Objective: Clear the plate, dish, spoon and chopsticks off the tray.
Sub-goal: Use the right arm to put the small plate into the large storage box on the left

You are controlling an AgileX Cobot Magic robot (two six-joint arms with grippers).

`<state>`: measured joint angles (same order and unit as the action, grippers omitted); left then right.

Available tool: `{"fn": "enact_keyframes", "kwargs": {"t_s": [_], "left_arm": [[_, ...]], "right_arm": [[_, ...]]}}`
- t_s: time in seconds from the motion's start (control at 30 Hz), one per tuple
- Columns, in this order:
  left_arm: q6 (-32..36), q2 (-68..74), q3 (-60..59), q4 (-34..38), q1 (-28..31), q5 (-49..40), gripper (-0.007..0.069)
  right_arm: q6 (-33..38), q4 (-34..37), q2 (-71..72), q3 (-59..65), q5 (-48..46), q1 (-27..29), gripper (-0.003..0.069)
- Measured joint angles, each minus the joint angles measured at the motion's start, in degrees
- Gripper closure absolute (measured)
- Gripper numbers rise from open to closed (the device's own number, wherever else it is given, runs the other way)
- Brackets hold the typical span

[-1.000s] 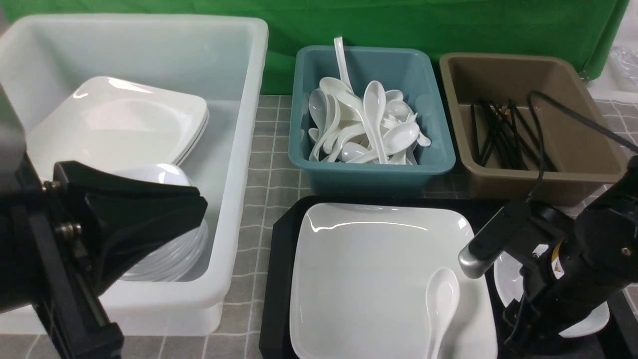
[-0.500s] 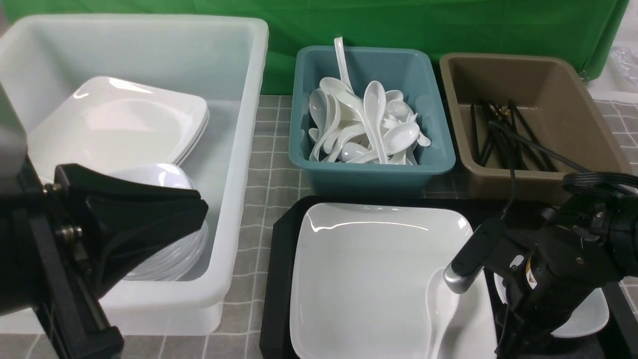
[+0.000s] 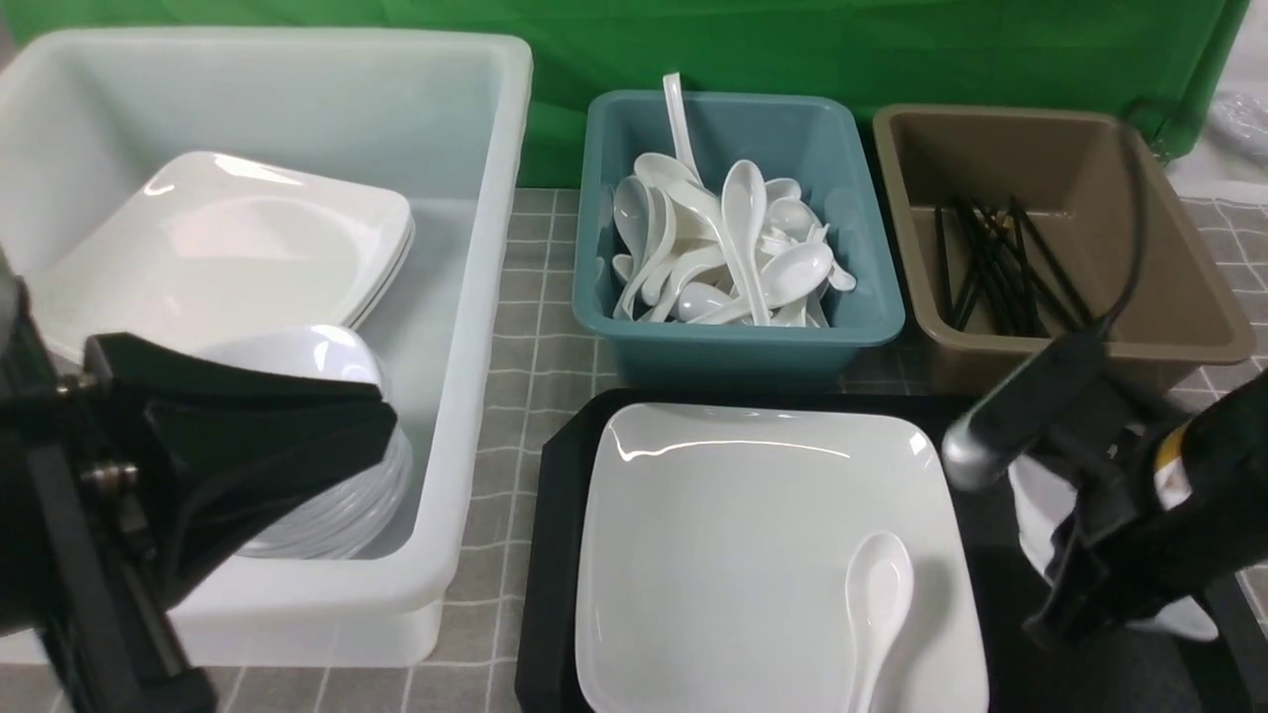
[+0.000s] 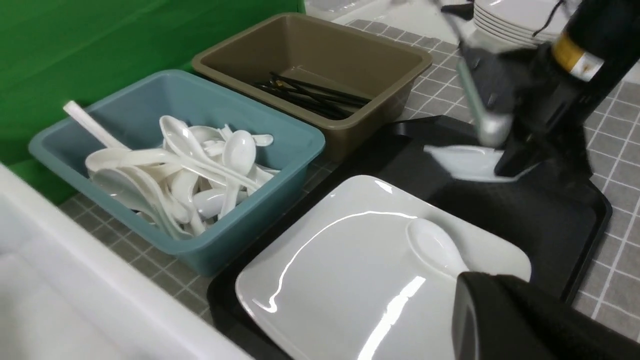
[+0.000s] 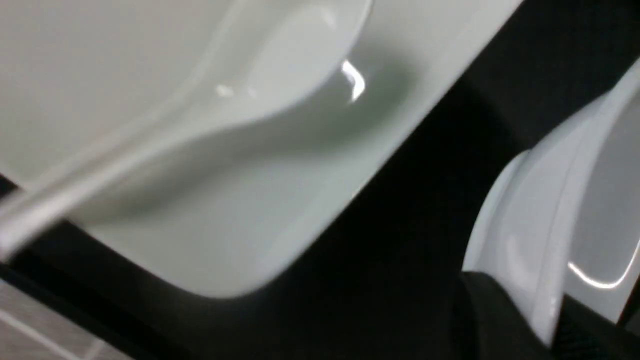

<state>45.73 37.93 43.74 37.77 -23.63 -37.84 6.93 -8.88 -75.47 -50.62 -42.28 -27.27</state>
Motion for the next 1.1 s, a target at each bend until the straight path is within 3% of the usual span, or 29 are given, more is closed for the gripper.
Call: {"fn": "enact_keyframes", "kwargs": {"t_s": [0.17,0.3,0.33,0.43,0.57,0.7,0.9,1.1], "left_arm": [[-16.6,-6.73,0.03,-15.03,0.0,-1.14,0.0615],[-30.0,-14.95,0.03,-28.84,0.0,-5.02,0.0615],[-30.59,-15.38,0.03,-29.97,0.0,-5.27,0.0615],[-38.33,-21.94,0.07,-37.11,0.0,-10.11,0.0615],[-41.07,-26.63,0.07,-40.87,0.0,-15.84,0.0615],[-42.72,-29.62,0.07,-43.64,0.0,-20.11,0.0615],[-44.18,-31.56,0.07,-45.7,0.0,-23.92,0.0615],[-44.02,-31.55,0.07,-45.82,0.0,-25.07,0.0615]], "right_arm": [[-0.06,6.86,6.11,-12.62,-3.55,-3.44,0.0597],[1.29,8.06,3.39,-23.62,-3.25,-13.57,0.0597],[1.29,8.14,3.08,-24.15,-3.1,-13.57,0.0597],[7.27,8.88,-4.2,-33.74,-0.64,-23.71,0.0597],[14.09,8.88,-14.62,-43.86,1.41,-31.35,0.0597],[20.16,9.22,-27.44,-55.62,1.85,-35.48,0.0597],[23.74,7.55,-43.43,-69.21,2.1,-35.89,0.0597],[23.97,1.7,-50.81,-72.66,1.63,-35.89,0.0575]]}}
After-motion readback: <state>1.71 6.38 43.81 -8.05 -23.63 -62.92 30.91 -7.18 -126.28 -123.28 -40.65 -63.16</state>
